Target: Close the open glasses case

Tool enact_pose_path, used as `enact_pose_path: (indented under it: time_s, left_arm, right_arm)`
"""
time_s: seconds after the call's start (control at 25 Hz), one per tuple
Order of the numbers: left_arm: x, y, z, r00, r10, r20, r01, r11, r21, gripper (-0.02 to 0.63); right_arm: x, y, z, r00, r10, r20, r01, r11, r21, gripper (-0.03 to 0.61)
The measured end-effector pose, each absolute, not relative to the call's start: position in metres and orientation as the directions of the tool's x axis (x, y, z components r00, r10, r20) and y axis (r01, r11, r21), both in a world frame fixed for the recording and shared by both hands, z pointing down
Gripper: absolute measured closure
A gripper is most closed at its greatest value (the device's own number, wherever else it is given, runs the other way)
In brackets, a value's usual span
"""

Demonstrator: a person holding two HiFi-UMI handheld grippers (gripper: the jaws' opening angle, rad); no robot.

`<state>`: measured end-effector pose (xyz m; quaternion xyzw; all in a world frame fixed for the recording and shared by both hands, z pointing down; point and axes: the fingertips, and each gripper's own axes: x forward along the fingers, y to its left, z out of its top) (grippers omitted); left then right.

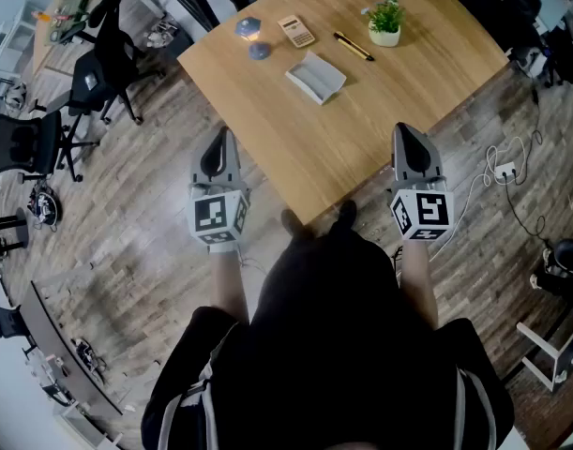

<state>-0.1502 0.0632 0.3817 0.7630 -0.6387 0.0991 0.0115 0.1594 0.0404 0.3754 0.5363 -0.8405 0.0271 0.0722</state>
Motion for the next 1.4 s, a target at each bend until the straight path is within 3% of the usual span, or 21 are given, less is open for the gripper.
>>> enact_pose_path:
  time_s: [0.56,0.96,1.4]
  left_arm:
    - [-0.153,0.07,0.386,0.197,-0.968,0.158,-0.972,-0.213,-0.094,0.615]
    - [-0.163,0.076,0.423,0.251,-0.953,0.168,-0.968,-0.251,0.024,0.615]
    - [-0.148,0.01,0.431,0.278,-0.937,0.212,-0.958,-0.285,-0.006,0.615]
  right_arm:
    - [0.142,0.048,0.383,-0.437,-0.884,0.169,-0.896,0.444,0.005,0.571]
    - [0.115,0.059,0.398,-0.419,-0.873,0.25,-0.896,0.442,0.042,0.571]
    - [0.139,0.009,0.424,-0.388,-0.879,0.277,-0.918,0.395,-0.033,0.571]
